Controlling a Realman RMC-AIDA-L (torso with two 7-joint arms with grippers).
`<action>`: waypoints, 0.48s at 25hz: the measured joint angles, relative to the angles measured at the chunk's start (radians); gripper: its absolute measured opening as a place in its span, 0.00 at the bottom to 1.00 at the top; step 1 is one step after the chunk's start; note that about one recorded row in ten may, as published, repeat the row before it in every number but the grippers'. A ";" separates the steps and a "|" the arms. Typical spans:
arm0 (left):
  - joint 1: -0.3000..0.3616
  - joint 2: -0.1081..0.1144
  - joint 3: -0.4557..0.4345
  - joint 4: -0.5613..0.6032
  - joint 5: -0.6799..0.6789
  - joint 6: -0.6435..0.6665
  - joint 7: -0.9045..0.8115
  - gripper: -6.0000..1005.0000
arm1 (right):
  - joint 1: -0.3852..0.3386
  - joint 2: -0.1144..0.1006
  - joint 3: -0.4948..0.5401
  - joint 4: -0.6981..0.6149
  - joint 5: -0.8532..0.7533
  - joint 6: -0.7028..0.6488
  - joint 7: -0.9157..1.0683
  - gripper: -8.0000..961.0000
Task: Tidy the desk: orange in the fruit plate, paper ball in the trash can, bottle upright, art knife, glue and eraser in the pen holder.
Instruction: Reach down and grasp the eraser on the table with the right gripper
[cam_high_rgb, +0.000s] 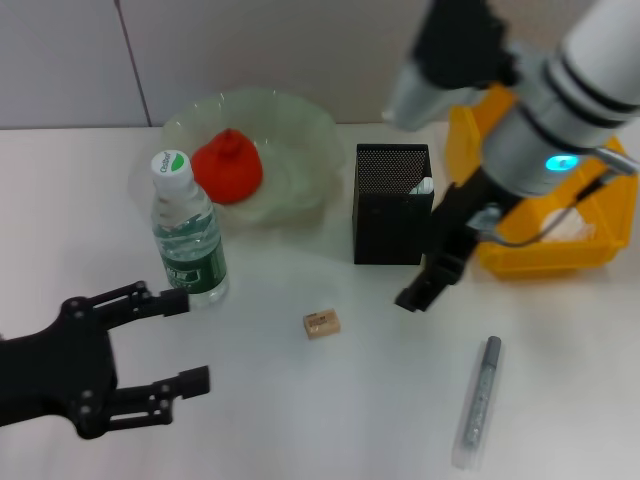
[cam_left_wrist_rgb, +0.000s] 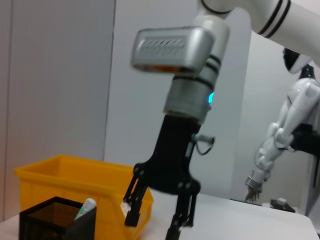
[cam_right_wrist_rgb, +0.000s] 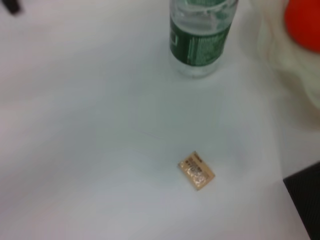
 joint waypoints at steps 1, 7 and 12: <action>0.007 -0.002 -0.016 -0.007 0.001 0.009 0.017 0.83 | 0.038 0.002 -0.018 0.053 -0.011 0.019 0.013 0.80; 0.033 -0.011 -0.045 -0.024 0.005 0.023 0.053 0.83 | 0.168 0.009 -0.042 0.274 -0.010 0.157 0.021 0.79; 0.033 -0.009 -0.049 -0.052 0.006 0.022 0.063 0.83 | 0.198 0.012 -0.102 0.379 0.059 0.248 0.012 0.78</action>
